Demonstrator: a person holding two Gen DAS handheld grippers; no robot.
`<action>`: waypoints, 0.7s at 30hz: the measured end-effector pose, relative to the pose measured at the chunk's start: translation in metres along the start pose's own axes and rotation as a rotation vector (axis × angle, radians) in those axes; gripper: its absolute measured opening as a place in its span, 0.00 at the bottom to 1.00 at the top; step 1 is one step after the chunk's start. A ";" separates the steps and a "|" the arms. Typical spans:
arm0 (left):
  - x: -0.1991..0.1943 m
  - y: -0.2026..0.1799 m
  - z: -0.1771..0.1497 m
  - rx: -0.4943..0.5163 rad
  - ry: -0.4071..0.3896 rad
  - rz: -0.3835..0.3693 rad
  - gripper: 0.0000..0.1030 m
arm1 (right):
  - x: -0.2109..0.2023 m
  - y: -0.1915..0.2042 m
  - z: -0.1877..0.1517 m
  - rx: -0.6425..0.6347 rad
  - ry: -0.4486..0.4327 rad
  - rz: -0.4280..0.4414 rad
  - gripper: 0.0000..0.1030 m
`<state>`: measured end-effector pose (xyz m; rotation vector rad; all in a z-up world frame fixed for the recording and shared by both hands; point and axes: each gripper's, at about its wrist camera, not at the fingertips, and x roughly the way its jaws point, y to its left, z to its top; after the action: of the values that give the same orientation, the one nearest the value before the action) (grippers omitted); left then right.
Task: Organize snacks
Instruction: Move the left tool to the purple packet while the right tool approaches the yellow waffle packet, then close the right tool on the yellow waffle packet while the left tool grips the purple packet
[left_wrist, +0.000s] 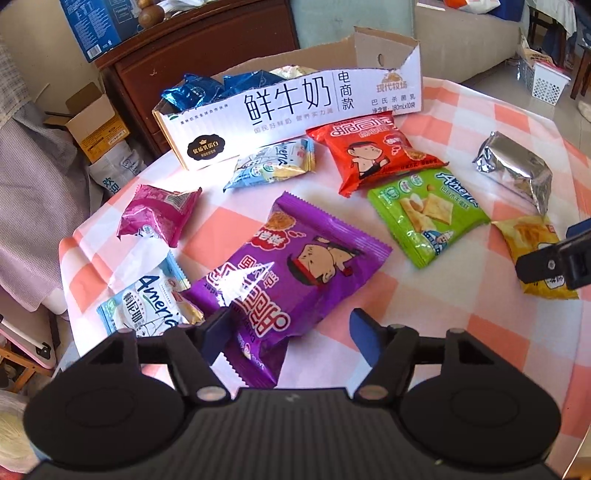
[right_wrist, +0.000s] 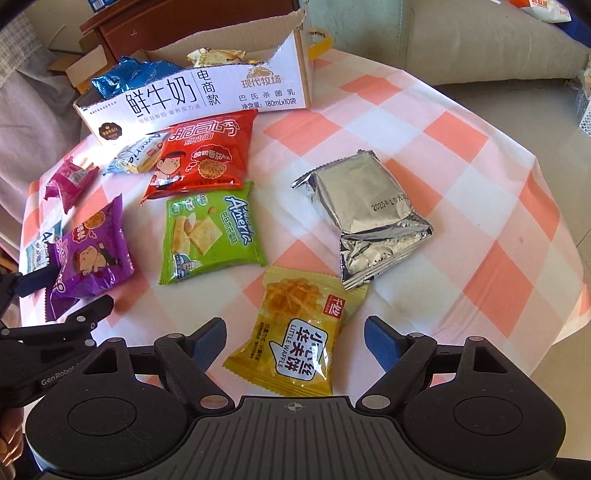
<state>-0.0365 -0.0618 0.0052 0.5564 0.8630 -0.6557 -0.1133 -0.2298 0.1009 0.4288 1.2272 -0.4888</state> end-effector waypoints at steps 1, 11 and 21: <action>-0.001 0.002 -0.001 -0.036 0.005 -0.012 0.62 | 0.002 0.001 -0.001 -0.007 0.003 -0.005 0.80; -0.018 0.008 -0.006 -0.169 -0.033 -0.079 0.63 | 0.007 0.013 -0.009 -0.099 -0.055 -0.004 0.47; -0.007 0.017 0.007 -0.188 -0.081 0.020 0.73 | 0.005 0.009 -0.008 -0.065 -0.059 0.098 0.47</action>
<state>-0.0248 -0.0529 0.0177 0.3659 0.8316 -0.5682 -0.1137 -0.2187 0.0946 0.4147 1.1556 -0.3741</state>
